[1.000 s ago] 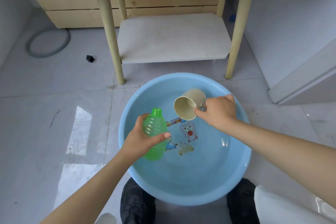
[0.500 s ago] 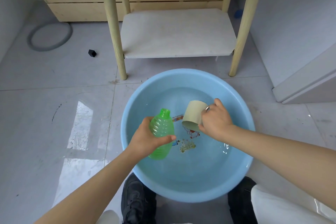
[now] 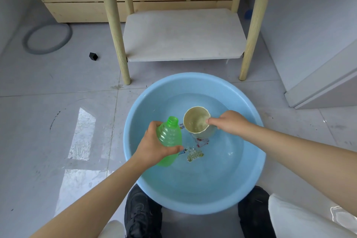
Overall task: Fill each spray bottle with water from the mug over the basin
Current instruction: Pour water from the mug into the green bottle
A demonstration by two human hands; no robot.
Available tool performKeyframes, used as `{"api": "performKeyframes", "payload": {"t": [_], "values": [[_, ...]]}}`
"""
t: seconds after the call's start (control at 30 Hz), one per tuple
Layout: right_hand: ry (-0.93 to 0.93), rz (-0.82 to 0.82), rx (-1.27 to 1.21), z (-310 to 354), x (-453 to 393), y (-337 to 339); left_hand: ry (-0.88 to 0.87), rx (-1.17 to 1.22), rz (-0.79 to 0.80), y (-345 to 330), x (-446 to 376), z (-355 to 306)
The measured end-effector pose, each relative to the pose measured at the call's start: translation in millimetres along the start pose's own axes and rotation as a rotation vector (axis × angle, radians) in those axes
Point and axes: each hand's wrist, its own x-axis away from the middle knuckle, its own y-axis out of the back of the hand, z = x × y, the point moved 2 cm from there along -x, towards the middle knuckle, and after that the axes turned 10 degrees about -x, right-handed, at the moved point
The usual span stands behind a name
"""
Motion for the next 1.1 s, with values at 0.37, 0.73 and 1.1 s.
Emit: {"api": "performKeyframes", "payload": {"t": [0.37, 0.73, 1.1], "values": [[0.173, -0.205, -0.317, 36, 31, 34, -0.09, 0.032, -0.095, 8, -12, -15], [0.513, -0.48, -0.14, 61, 65, 37, -0.19, 0.022, -0.071, 7, -8, -34], [0.715, -0.652, -0.004, 62, 62, 32, -0.188, 0.03, -0.038, 10, -5, -38]]}}
